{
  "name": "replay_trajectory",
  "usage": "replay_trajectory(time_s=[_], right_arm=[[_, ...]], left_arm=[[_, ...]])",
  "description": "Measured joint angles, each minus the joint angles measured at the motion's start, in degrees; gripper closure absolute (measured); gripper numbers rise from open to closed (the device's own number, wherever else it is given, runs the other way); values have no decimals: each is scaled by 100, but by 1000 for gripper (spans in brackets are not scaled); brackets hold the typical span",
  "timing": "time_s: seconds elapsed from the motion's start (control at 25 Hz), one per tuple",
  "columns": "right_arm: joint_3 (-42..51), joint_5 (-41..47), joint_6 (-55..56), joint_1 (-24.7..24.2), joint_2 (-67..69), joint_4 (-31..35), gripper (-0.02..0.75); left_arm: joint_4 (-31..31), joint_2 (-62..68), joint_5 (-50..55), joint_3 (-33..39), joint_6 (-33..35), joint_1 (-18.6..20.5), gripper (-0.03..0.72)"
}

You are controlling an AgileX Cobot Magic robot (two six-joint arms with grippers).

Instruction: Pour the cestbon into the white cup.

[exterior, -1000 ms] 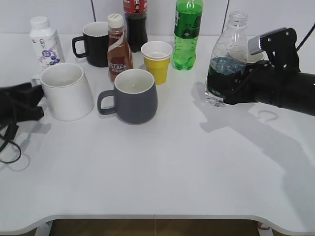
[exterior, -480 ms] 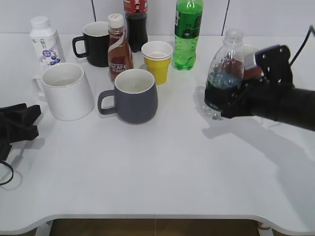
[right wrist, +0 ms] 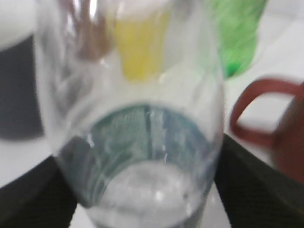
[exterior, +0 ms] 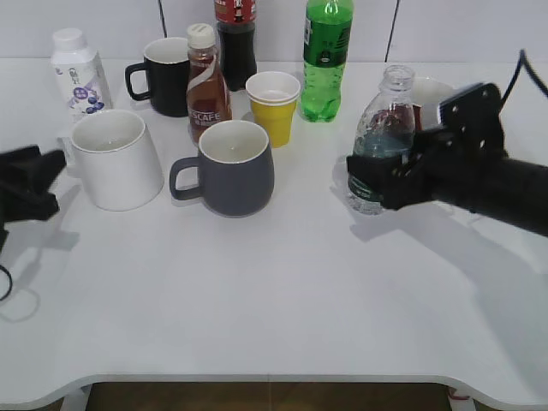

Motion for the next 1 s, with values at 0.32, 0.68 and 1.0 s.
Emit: replay_trajectory(time_s=[0.32, 0.68, 1.0], right_arm=[[6, 590, 193, 0, -1222, 210, 97], [6, 3442, 3207, 0, -3791, -2249, 130], [667, 4652, 6502, 18, -6170, -6429, 165]], left_arm=[[33, -1726, 1718, -151, -640, 0, 408], [-72, -3993, 5727, -1156, -930, -1250, 408], [-194, -6103, 8477, -1520, -930, -2457, 408]])
